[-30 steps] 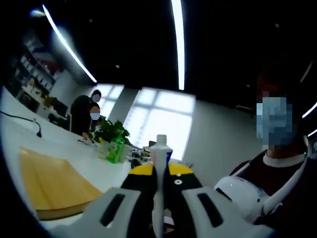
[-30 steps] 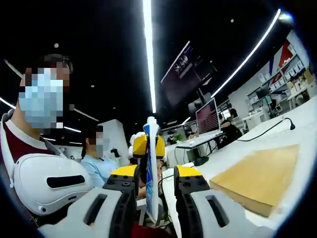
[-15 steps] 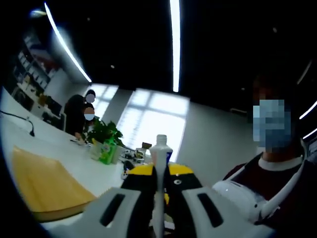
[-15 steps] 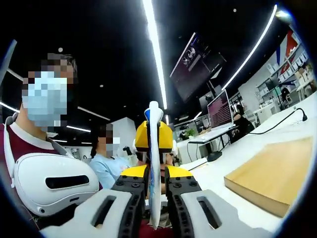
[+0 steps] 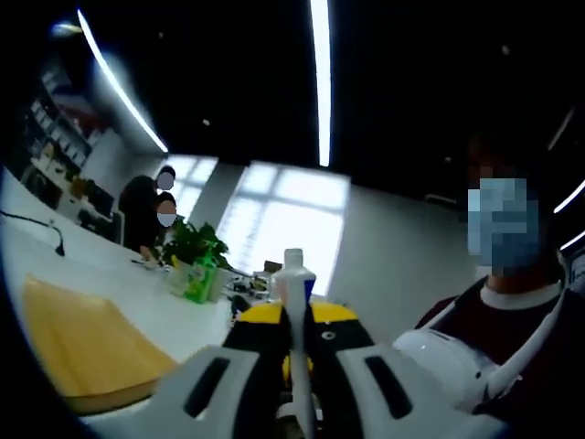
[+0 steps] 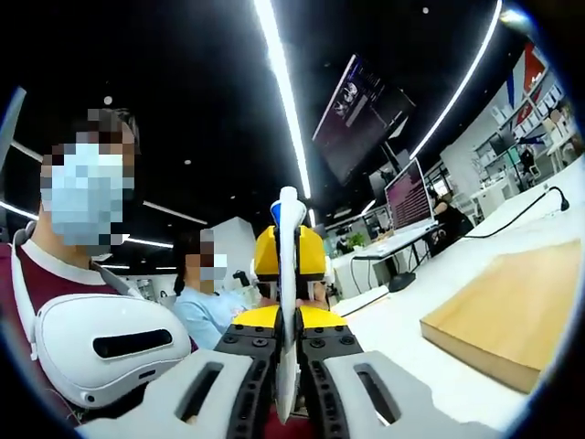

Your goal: Pick up the toothpaste unscrew the cap squeeze it onto the small board screw the cap back on and return it to the table

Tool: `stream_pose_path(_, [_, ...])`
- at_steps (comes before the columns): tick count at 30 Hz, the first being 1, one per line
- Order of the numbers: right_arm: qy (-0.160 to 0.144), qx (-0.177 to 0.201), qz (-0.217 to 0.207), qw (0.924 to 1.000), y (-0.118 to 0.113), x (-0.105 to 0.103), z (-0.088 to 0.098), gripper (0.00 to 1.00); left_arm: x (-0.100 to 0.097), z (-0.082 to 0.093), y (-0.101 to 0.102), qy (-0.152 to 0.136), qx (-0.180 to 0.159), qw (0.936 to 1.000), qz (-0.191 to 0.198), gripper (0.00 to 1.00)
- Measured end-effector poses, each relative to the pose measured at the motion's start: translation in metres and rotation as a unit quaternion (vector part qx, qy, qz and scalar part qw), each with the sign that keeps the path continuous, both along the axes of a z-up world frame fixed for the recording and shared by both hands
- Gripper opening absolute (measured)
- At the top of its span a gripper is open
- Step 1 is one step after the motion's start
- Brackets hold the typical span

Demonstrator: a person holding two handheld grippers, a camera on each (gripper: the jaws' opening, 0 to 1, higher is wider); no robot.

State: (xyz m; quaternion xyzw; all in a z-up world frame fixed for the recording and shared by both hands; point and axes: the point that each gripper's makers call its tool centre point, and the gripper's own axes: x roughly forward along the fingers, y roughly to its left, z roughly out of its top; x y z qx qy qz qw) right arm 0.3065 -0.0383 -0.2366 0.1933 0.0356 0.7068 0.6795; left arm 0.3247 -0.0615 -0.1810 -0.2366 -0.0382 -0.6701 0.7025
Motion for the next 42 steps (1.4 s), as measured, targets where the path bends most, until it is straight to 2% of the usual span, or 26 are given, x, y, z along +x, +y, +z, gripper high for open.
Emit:
stream_pose_path(3, [0.016,-0.001,0.006,0.9999,-0.001,0.001,0.000,0.03,0.002,0.000,0.000,-0.014,0.009,0.9998,0.010,0.09])
stream_pose_path(8, [0.054,0.015,0.016,0.9983,-0.005,0.004,0.002,0.03,0.013,0.000,0.008,-0.055,0.039,0.9960,0.058,0.19])
stream_pose_path(12, [0.088,0.041,0.028,0.9948,-0.012,0.007,0.010,0.03,0.022,-0.002,0.021,-0.097,0.075,0.9867,0.107,0.27])
stream_pose_path(14, [0.109,0.056,0.037,0.9918,-0.015,0.008,0.015,0.03,0.023,0.002,0.025,-0.122,0.074,0.9821,0.123,0.32])
stream_pose_path(16, [0.139,0.074,0.056,0.9859,-0.018,0.008,0.021,0.03,0.022,0.005,0.028,-0.142,0.067,0.9787,0.132,0.36])
stream_pose_path(19, [0.174,0.097,0.082,0.9765,-0.021,0.007,0.027,0.03,0.020,0.006,0.031,-0.188,0.079,0.9675,0.149,0.34])
stream_pose_path(20, [0.190,0.104,0.091,0.9720,-0.021,0.006,0.029,0.03,0.022,0.006,0.032,-0.202,0.086,0.9623,0.160,0.35])
stream_pose_path(22, [0.206,0.106,0.101,0.9677,-0.020,0.004,0.029,0.03,0.025,0.007,0.034,-0.233,0.100,0.9498,0.184,0.35])
stream_pose_path(23, [0.213,0.105,0.106,0.9657,-0.018,0.003,0.029,0.03,0.027,0.007,0.035,-0.247,0.110,0.9423,0.198,0.35])
stream_pose_path(24, [0.225,0.104,0.110,0.9624,-0.017,0.002,0.028,0.03,0.031,0.008,0.038,-0.263,0.119,0.9323,0.217,0.35])
stream_pose_path(27, [0.257,0.098,0.112,0.9550,-0.013,0.003,0.025,0.03,0.042,0.004,0.042,-0.314,0.173,0.8933,0.271,0.34])
stream_pose_path(28, [0.267,0.096,0.112,0.9524,-0.011,0.003,0.024,0.03,0.047,0.000,0.044,-0.335,0.198,0.8765,0.284,0.34])
stream_pose_path(29, [0.275,0.095,0.112,0.9500,-0.011,0.005,0.023,0.03,0.047,-0.001,0.044,-0.339,0.203,0.8728,0.286,0.34])
stream_pose_path(30, [0.285,0.092,0.113,0.9474,-0.010,0.006,0.022,0.03,0.047,-0.001,0.043,-0.338,0.201,0.8743,0.285,0.34])
stream_pose_path(31, [0.300,0.087,0.112,0.9432,-0.008,0.008,0.019,0.03,0.046,0.000,0.042,-0.341,0.199,0.8735,0.285,0.35])
stream_pose_path(32, [0.304,0.085,0.113,0.9422,-0.007,0.008,0.018,0.03,0.045,0.000,0.042,-0.348,0.198,0.8717,0.282,0.35])
stream_pose_path(33, [0.310,0.082,0.115,0.9403,-0.006,0.008,0.017,0.03,0.043,0.002,0.041,-0.360,0.198,0.8670,0.282,0.35])
stream_pose_path(34, [0.318,0.081,0.116,0.9376,-0.005,0.009,0.015,0.03,0.043,0.002,0.041,-0.373,0.202,0.8589,0.287,0.35])
stream_pose_path(38, [0.344,0.079,0.122,0.9277,-0.003,0.010,0.012,0.03,0.043,0.004,0.042,-0.426,0.228,0.8182,0.312,0.34])
stream_pose_path(39, [0.354,0.079,0.124,0.9238,-0.004,0.012,0.011,0.03,0.041,0.004,0.042,-0.438,0.231,0.8111,0.312,0.34])
stream_pose_path(40, [0.363,0.083,0.127,0.9193,-0.005,0.013,0.012,0.03,0.040,0.002,0.040,-0.445,0.236,0.8069,0.309,0.34])
stream_pose_path(42, [0.373,0.087,0.134,0.9141,-0.007,0.015,0.013,0.03,0.037,0.001,0.038,-0.455,0.238,0.8014,0.306,0.33])
